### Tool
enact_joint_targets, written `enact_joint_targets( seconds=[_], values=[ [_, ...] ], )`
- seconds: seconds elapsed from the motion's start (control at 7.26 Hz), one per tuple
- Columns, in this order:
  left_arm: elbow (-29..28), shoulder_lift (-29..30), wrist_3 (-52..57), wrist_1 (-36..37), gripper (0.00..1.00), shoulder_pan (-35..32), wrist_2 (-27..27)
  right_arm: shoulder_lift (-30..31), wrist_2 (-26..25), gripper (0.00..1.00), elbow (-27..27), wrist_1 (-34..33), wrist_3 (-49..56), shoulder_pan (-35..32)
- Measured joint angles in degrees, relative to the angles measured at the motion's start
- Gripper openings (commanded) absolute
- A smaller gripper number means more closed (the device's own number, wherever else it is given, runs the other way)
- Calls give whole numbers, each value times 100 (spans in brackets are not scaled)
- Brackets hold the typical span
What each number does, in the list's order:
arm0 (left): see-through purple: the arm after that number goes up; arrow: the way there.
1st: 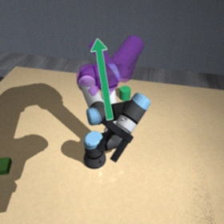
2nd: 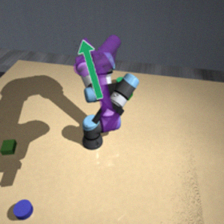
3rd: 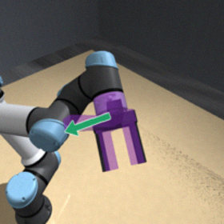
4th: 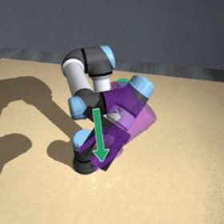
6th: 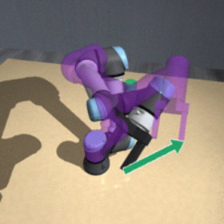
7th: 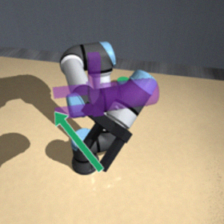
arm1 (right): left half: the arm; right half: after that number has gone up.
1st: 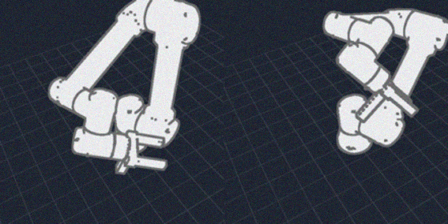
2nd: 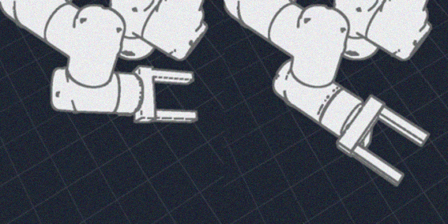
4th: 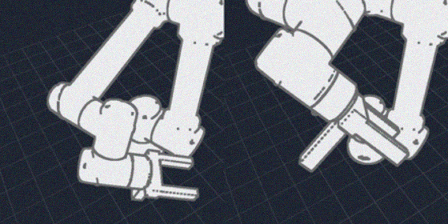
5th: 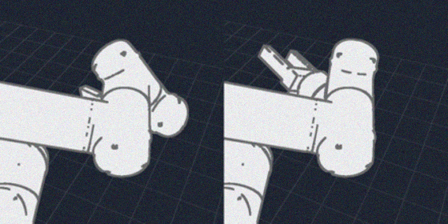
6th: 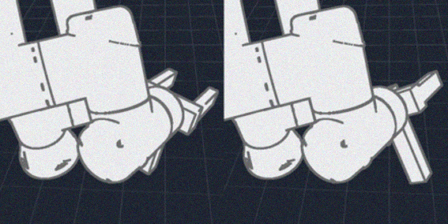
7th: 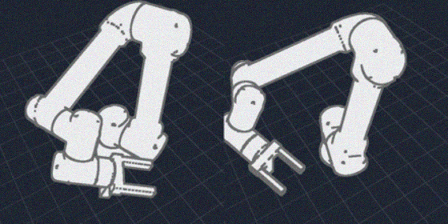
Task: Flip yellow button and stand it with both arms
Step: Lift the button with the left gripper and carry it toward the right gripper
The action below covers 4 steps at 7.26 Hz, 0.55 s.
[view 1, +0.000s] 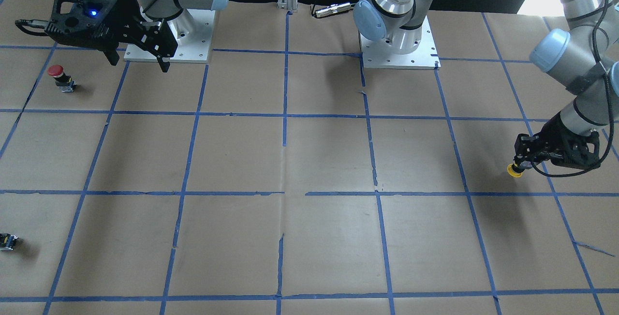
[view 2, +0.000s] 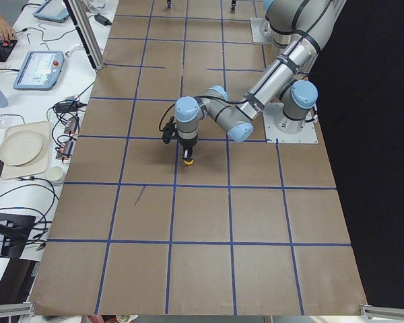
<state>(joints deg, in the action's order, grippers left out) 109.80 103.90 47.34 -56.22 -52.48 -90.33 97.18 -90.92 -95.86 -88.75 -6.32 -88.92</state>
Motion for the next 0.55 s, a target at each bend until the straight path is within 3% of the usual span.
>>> enact_joint_targets(
  seconds=[0.28, 0.55],
  values=[
    [-68, -538, -293, -984, 4, -427, 338, 2, -3, 100, -2, -20, 5, 4],
    [-74, -775, -721, -1696, 3, -863, 1248, 11, 26, 100, 26, -9, 6, 52]
  ],
)
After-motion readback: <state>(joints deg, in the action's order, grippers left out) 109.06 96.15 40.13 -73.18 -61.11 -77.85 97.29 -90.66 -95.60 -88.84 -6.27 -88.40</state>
